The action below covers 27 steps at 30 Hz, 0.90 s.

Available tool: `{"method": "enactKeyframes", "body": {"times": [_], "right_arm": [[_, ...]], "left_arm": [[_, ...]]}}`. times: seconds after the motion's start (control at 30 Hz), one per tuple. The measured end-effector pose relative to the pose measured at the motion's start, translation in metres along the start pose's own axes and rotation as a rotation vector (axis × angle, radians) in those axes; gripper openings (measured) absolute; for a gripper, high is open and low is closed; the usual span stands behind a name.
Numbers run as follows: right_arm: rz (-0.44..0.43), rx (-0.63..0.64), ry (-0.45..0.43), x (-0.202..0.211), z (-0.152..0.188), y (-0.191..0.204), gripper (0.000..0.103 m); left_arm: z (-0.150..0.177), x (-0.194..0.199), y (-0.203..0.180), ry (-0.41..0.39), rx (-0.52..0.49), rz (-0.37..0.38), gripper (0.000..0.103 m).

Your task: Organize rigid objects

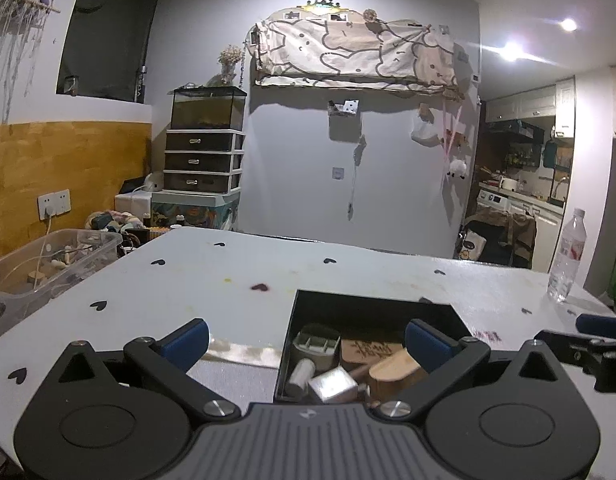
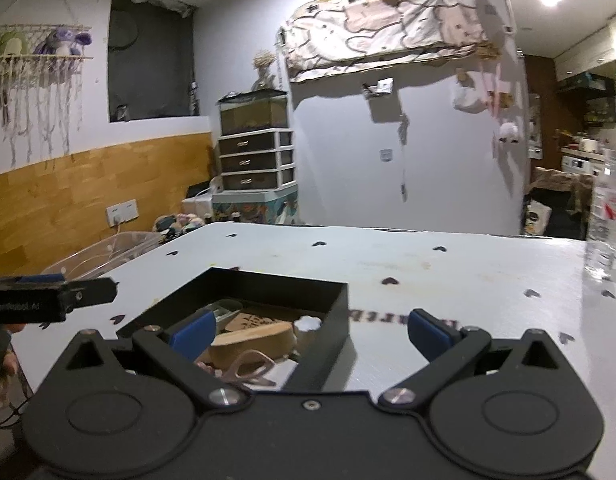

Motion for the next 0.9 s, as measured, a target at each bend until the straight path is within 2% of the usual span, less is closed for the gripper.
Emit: {"method": "enactKeyframes", "body": {"times": [0.17,0.4,0.9], "right_arm": [[0.046,0.008,0.001,0.008,0.014,-0.011,0.103],[0.075,0.001,0.018,0.012,0.029,-0.021,0.103],[0.093,0.0,0.004,0.018,0.029,-0.027,0.103]], "left_arm": [[0.009,0.008,-0.009,0.008,-0.04,-0.021,0.103],[0.024,0.009,-0.026,0.024,-0.072,0.006,0.103],[0.034,0.013,-0.032,0.035,-0.082,0.0,0.103]]}}
Point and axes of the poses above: each gripper's, at about its wrist camera, not at the fingertips, and x roughly against the way its jaws point, y to its left, z to its underside, the point moved 9 cm from there along -x, roughly the way its jaws point, and after that the axes turned 12 degrees about z, right-handed, at the moved point
